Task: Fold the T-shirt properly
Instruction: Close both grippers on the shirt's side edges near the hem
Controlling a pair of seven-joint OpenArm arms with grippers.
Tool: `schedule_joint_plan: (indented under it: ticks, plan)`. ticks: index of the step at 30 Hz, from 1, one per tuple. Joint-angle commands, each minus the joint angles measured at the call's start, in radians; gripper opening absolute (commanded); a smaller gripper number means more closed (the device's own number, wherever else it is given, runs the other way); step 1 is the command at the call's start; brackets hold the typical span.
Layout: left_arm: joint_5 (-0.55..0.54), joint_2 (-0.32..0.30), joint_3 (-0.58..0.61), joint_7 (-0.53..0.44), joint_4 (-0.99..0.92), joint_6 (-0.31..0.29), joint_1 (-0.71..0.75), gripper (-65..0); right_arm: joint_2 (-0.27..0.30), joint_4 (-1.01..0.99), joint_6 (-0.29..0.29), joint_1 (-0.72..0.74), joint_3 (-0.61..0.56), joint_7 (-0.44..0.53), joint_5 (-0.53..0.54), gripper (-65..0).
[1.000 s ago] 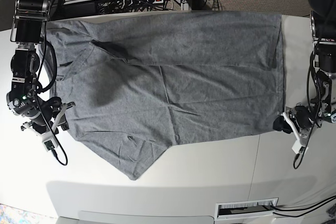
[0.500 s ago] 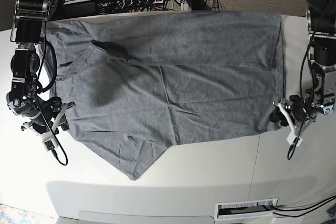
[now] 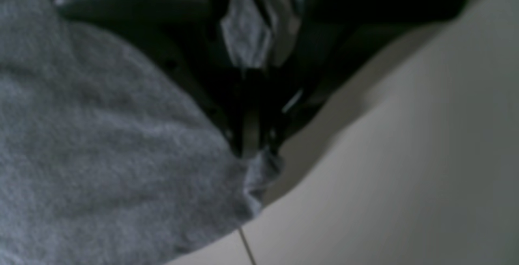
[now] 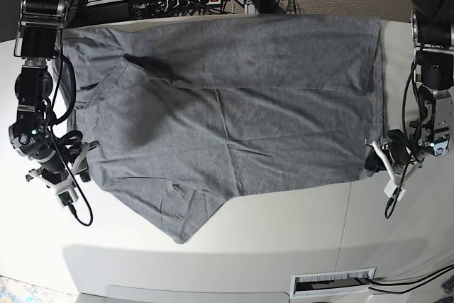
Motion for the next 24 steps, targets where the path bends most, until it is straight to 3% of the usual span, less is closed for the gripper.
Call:
schedule_joint_plan:
  ticks: [1,6,13,24]
  plan:
    - [-0.011,-0.022,-0.007,-0.022,0.014,-0.005,-0.032,-65.0,0.019,0.014,-0.004,0.028,0.010,0.052,-0.010,-42.9]
    - [-0.012,-0.022,-0.007,-0.023,0.014,-0.006,-0.035,-65.0,0.008,0.001,-0.005,0.069,0.010,0.106,-0.014,-42.9]
    - [-0.032,-0.021,-0.007,-0.021,0.014,-0.093,-0.035,-65.0,-0.032,-0.175,-0.003,0.238,0.010,0.140,-0.033,-42.9]
    - [-0.041,-0.021,-0.007,-0.014,0.014,-0.097,-0.035,-65.0,-0.133,-0.517,-0.002,0.349,-0.003,0.356,-0.227,-42.9]
